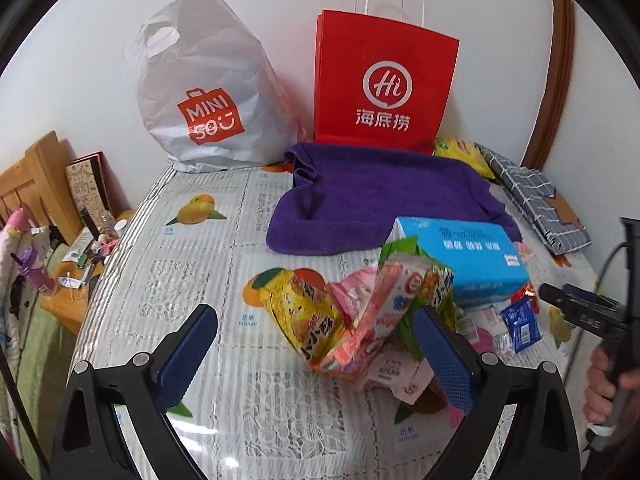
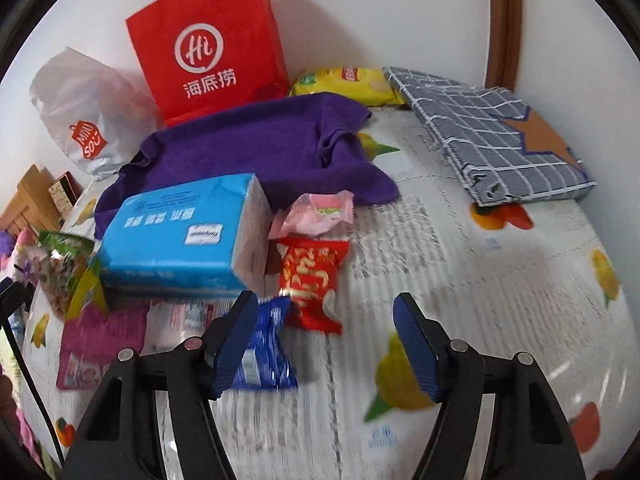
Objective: Organize snacks
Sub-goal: 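Grasp the red candy packet with the right gripper while the left gripper grasps a pink snack bar, then carry the red packet and pink bar with both grippers onto the purple towel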
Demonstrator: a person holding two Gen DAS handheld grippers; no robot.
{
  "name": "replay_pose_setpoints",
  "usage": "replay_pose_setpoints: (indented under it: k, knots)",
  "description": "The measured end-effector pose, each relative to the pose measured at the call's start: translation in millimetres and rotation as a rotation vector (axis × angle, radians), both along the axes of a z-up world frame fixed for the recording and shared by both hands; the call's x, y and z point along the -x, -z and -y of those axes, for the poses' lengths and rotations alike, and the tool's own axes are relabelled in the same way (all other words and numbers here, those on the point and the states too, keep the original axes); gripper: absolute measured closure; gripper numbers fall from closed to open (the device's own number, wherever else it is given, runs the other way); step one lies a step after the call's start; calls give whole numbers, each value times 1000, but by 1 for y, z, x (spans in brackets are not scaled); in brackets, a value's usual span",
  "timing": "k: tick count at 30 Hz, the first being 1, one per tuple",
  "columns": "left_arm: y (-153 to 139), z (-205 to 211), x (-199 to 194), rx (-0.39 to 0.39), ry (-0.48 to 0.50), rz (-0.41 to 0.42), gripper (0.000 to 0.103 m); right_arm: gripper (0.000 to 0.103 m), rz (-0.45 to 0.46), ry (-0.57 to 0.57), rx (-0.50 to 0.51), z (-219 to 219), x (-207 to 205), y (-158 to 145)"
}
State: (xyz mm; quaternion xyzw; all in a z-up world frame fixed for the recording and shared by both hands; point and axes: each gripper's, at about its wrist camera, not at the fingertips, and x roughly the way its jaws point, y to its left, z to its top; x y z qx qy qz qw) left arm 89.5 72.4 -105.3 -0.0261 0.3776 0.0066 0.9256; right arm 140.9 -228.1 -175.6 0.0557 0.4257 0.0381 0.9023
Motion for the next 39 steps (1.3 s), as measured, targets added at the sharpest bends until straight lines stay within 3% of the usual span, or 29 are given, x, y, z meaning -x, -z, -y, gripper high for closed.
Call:
replay_pose_setpoints:
  k: [3,11,14,17,24,27,30,32,35,39]
  knots:
    - [-1,-3,-7,-2,-4,-7,4,33,-19,-9,-12,-5,-15,6]
    - [3,-7,-18,41,5,-36,4,47,-80,-29,3,-8,-40,36]
    - [2,-6,-18,68,35,-35,4,65,-55,-46,74,-15,-38,38]
    - [0,-1,-15,85,68,-31,4,65,-49,-57,67,-14,-34,37]
    - [12,22,-25,43,123,-67,4,65,-12,-35,36,1,-16,19]
    - [22,26,-30,31,144,-102,24,65,-4,-33,50,4,-7,15]
    - [28,24,-35,93,174,-129,44,65,-3,-30,49,7,1,14]
    - [29,23,-36,137,200,-137,69,65,1,-34,46,8,5,13]
    - [29,24,-32,141,208,-134,79,65,5,-41,43,7,10,14]
    - [22,19,-22,140,197,-119,82,65,10,-35,31,5,18,12]
